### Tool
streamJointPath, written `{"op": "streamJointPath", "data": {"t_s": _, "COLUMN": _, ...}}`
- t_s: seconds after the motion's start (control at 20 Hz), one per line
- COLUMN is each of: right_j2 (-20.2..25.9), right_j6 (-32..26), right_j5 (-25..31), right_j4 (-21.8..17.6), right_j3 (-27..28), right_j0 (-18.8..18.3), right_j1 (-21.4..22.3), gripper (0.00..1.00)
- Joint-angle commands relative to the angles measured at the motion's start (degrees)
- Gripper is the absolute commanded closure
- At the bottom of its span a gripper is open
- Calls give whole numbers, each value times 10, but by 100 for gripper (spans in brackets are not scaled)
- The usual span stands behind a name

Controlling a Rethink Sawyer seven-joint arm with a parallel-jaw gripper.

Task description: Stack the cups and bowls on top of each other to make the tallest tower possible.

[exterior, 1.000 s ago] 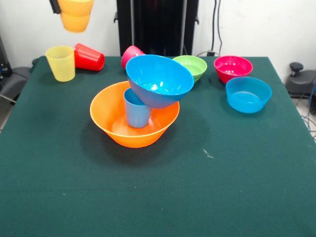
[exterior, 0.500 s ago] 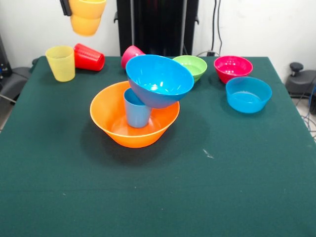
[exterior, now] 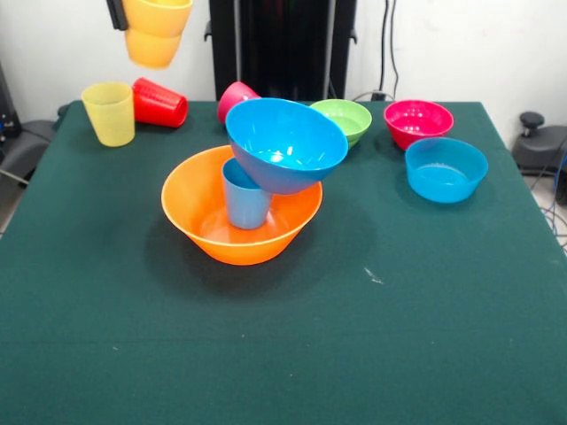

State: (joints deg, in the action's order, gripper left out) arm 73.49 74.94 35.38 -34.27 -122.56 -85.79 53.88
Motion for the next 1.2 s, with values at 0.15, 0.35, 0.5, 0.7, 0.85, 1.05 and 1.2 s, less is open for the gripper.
{"op": "streamJointPath", "data": {"t_s": 0.15, "right_j2": -86, "right_j6": 65, "right_j5": -44, "right_j4": -29, "right_j3": -31, "right_j0": 56, "right_j1": -10, "gripper": 100}}
{"op": "streamJointPath", "data": {"t_s": 0.35, "right_j2": -112, "right_j6": 70, "right_j5": -47, "right_j4": -33, "right_j3": -26, "right_j0": 67, "right_j1": -7, "gripper": 100}}
{"op": "streamJointPath", "data": {"t_s": 0.5, "right_j2": -119, "right_j6": 66, "right_j5": -33, "right_j4": -6, "right_j3": -28, "right_j0": 70, "right_j1": -18, "gripper": 100}}
{"op": "streamJointPath", "data": {"t_s": 0.7, "right_j2": -125, "right_j6": 65, "right_j5": -31, "right_j4": 10, "right_j3": -32, "right_j0": 78, "right_j1": -20, "gripper": 100}}
{"op": "streamJointPath", "data": {"t_s": 0.85, "right_j2": -127, "right_j6": 67, "right_j5": -38, "right_j4": 14, "right_j3": -36, "right_j0": 83, "right_j1": -21, "gripper": 100}}
{"op": "streamJointPath", "data": {"t_s": 1.05, "right_j2": -136, "right_j6": 67, "right_j5": -47, "right_j4": 13, "right_j3": -37, "right_j0": 89, "right_j1": -26, "gripper": 100}}
{"op": "streamJointPath", "data": {"t_s": 1.2, "right_j2": -140, "right_j6": 65, "right_j5": -49, "right_j4": 12, "right_j3": -38, "right_j0": 90, "right_j1": -19, "gripper": 100}}
